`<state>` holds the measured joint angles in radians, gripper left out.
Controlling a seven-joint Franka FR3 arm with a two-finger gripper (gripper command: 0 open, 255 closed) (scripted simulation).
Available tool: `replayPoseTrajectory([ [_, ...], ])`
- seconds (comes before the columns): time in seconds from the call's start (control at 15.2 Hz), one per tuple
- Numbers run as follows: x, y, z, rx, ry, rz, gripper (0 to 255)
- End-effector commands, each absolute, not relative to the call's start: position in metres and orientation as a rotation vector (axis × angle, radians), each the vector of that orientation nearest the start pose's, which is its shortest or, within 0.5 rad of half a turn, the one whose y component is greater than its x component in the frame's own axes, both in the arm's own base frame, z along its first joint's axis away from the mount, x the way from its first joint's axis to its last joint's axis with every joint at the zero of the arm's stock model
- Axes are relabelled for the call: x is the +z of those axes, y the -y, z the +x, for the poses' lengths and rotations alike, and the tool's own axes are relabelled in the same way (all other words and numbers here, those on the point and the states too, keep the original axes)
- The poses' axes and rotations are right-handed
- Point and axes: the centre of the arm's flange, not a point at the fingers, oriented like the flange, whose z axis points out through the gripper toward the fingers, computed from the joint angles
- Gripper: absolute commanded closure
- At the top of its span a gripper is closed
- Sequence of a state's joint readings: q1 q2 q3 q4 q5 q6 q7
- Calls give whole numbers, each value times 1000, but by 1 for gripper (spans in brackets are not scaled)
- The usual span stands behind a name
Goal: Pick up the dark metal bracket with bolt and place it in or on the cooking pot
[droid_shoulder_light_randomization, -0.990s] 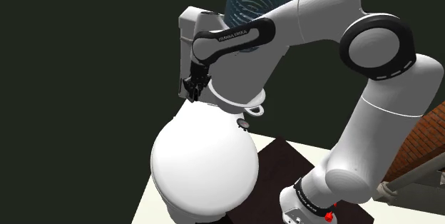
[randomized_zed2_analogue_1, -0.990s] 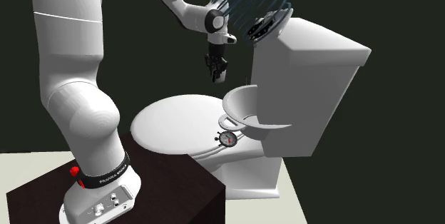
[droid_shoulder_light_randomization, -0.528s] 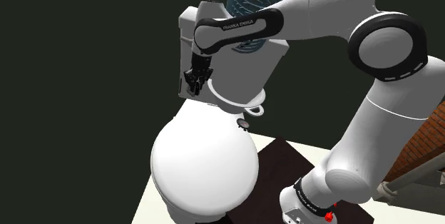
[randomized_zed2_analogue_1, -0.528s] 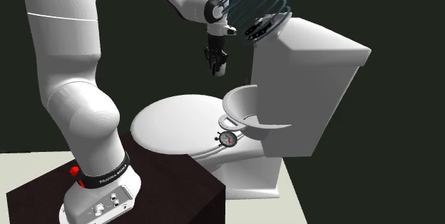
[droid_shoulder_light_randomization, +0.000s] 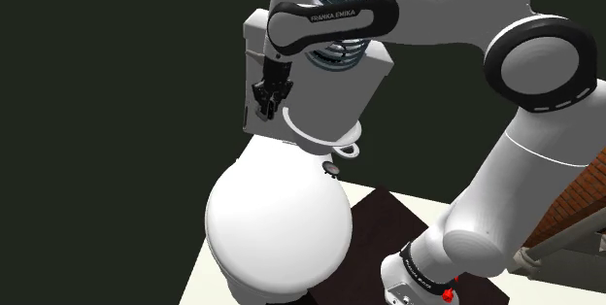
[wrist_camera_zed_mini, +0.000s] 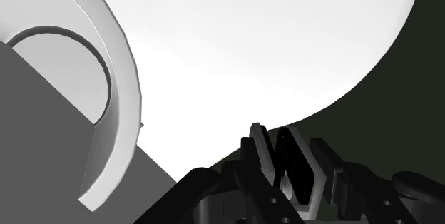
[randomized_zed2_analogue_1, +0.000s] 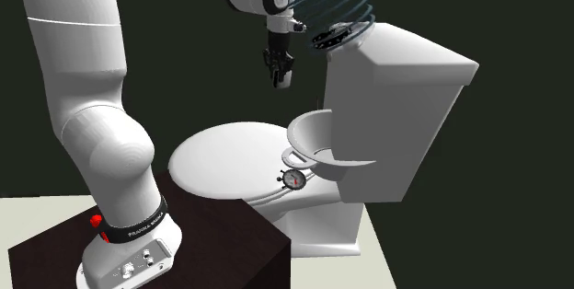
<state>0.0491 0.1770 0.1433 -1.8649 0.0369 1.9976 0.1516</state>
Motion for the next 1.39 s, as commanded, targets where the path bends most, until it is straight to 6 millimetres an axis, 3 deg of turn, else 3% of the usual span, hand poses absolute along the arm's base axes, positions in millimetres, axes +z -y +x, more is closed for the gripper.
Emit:
replayPoseTrajectory([
  [0.0, 428, -114, 590, 79, 35, -3090, 255],
  [1.32, 439, 149, 568, 79, 35, -3090, 255],
])
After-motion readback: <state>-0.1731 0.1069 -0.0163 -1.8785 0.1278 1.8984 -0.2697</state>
